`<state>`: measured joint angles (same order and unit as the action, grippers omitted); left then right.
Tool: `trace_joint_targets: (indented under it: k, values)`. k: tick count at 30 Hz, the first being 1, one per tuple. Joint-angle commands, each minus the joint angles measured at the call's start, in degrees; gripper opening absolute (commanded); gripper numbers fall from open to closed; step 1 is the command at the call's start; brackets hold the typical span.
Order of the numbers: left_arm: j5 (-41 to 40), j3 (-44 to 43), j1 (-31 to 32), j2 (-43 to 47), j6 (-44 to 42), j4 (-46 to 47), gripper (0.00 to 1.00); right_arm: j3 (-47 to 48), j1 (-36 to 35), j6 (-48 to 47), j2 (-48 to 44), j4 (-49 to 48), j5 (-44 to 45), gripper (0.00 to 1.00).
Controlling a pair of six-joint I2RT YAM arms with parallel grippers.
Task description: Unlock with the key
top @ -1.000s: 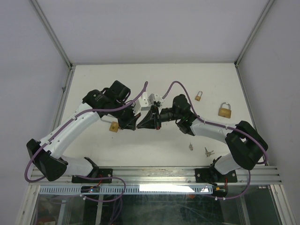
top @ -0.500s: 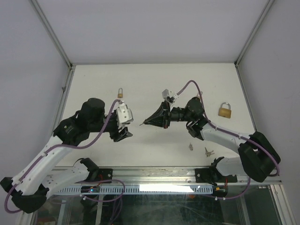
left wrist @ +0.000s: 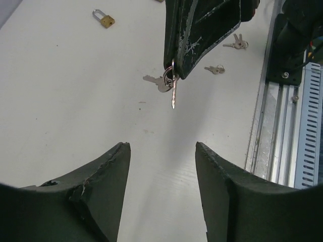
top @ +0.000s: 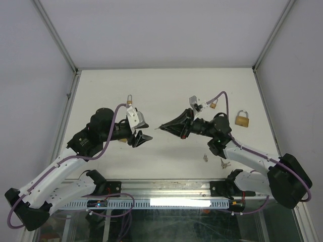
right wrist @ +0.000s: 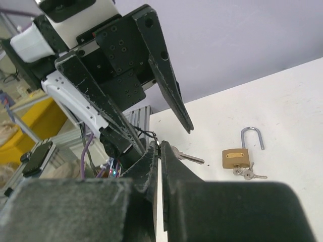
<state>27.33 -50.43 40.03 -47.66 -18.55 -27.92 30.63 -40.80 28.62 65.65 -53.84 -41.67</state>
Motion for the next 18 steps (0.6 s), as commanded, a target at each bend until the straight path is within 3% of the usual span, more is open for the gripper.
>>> trace_joint_targets:
  k: [1, 4, 8, 10, 13, 18]
  values:
    - [-0.30, 1.75, -0.98, 1.07, 9.03, 12.01, 0.65, -2.34, -0.31, 7.24, -0.22, -13.13, 8.88, 0.00]
    - [2.27, -1.77, -5.10, -3.92, 12.68, 6.92, 0.81, -2.69, -0.04, 6.84, -2.23, -10.35, 12.82, 0.00]
    - [11.00, -9.52, -21.61, -14.67, 15.52, -1.60, 0.98, -0.02, 0.59, -1.19, -8.50, 7.96, 18.50, 0.00]
    - [13.20, -16.38, -28.14, -23.64, 12.18, -7.59, 0.99, -0.18, 1.39, -2.43, -11.39, 13.05, 19.88, 0.00]
    - [3.28, -27.12, -32.02, -37.51, 11.88, -11.47, 0.99, 0.95, 3.07, -6.29, -13.83, 22.21, 24.44, 0.00]
    - [-11.61, -39.49, -32.45, -53.00, 19.40, -11.54, 0.99, 2.94, 3.53, -12.50, -15.39, 32.54, 29.13, 0.00]
